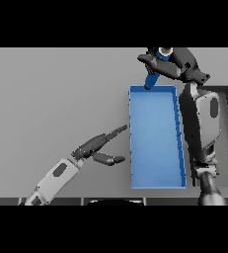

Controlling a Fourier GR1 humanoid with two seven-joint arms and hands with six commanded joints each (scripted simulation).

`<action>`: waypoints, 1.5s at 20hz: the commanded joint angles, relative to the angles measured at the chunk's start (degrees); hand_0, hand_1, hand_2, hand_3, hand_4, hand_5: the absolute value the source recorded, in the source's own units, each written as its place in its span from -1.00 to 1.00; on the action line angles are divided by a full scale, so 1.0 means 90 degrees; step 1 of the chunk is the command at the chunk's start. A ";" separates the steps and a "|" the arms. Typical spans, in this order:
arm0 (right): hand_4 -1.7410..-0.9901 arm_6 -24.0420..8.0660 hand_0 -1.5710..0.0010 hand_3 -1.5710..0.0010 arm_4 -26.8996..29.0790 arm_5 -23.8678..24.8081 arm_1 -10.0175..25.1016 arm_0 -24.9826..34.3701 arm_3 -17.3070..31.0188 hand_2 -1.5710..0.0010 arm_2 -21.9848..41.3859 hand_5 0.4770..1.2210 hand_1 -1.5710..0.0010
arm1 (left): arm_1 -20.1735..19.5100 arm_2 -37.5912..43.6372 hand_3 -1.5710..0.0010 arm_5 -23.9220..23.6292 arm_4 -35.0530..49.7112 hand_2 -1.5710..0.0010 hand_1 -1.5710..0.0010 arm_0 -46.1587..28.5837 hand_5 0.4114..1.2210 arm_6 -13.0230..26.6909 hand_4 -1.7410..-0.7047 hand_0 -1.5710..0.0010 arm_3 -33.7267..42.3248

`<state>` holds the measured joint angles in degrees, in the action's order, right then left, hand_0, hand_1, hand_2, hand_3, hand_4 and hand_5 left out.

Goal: Pick up the blue pipe and place it into the blue bin.

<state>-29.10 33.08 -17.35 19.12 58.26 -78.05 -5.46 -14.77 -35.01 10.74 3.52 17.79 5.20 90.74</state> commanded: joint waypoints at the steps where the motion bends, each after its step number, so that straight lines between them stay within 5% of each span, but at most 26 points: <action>1: -0.35 0.0030 -1.00 -1.00 -0.0066 0.0027 0.0012 -0.0131 0.0203 -1.00 -0.0114 1.00 -1.00 | -0.0021 -0.0015 1.00 0.0011 0.0023 1.00 1.00 -0.0050 -0.87 -0.0011 0.76 1.00 0.0082; 9: -0.36 -0.0527 -1.00 -1.00 -0.0894 0.0299 -0.0085 -0.1802 0.0321 -1.00 -0.0346 1.00 -1.00 | -0.0127 -0.0018 1.00 0.0048 0.0040 1.00 1.00 -0.0151 -0.86 -0.0005 0.77 1.00 0.0196; 12: -0.36 -0.0648 -1.00 -1.00 -0.1042 0.0847 0.0070 -0.2364 0.0426 -1.00 0.0036 1.00 -1.00 | -0.0138 -0.0089 1.00 0.0046 0.0035 1.00 1.00 -0.0278 -0.86 0.0010 0.76 1.00 0.0323; 14: -0.59 -0.0648 -1.00 -0.38 -0.0954 0.1017 0.0292 -0.2625 0.0471 -1.00 0.0417 1.00 -1.00 | -0.0104 -0.0039 1.00 0.0030 0.0020 1.00 1.00 -0.0170 -0.85 0.0055 0.77 1.00 0.0185; 15: -0.54 -0.0648 -1.00 -0.50 -0.0905 0.1044 0.0378 -0.2837 0.0438 -1.00 0.0694 1.00 -1.00 | -0.0076 -0.0076 1.00 0.0015 -0.0009 1.00 1.00 -0.0175 -0.85 0.0057 0.76 1.00 0.0213; 18: -0.77 -0.0649 -1.00 0.12 -0.0596 0.1378 0.0781 -0.3126 0.0515 -1.00 0.1501 0.96 -1.00 | -0.0033 -0.0085 1.00 -0.0036 -0.0046 1.00 1.00 -0.0156 -0.84 0.0124 0.77 1.00 0.0178; 20: -0.58 -0.0649 -1.00 -0.29 -0.0122 0.1857 0.1181 -0.3166 0.0747 -1.00 0.2196 0.94 -1.00 | -0.0033 -0.0059 1.00 -0.0026 0.0003 1.00 1.00 -0.0177 -0.85 0.0117 0.76 1.00 0.0177; 21: -0.45 -0.0649 -0.86 -0.03 0.0375 0.2215 0.1389 -0.3096 0.0939 -0.70 0.2630 0.92 -0.76 | -0.0027 -0.0075 1.00 -0.0016 0.0003 1.00 1.00 -0.0182 -0.85 0.0082 0.76 1.00 0.0197; 23: -0.10 -0.0649 -0.19 0.34 0.1441 0.2528 0.1869 -0.2900 0.1109 -0.09 0.3419 0.83 -0.13 | -0.0077 -0.0045 1.00 -0.0002 -0.0014 1.00 1.00 -0.0137 -0.84 0.0057 0.76 1.00 0.0181; 25: 0.17 -0.0649 0.24 0.58 0.2168 0.2850 0.2214 -0.2660 0.1058 0.30 0.4191 0.89 0.28 | -0.0032 -0.0087 1.00 0.0001 0.0000 1.00 1.00 -0.0165 -0.84 0.0094 0.76 1.00 0.0209; 30: 0.44 -0.0649 0.75 0.86 0.1658 0.2274 0.2796 -0.2386 0.0555 0.77 0.4852 0.32 0.76 | -0.0094 -0.0090 1.00 -0.0012 -0.0009 1.00 1.00 -0.0246 -0.84 0.0046 0.76 1.00 0.0261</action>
<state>-34.95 48.00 3.11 44.28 36.79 -73.05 38.20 -15.65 -35.81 10.64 3.44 15.56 5.59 93.08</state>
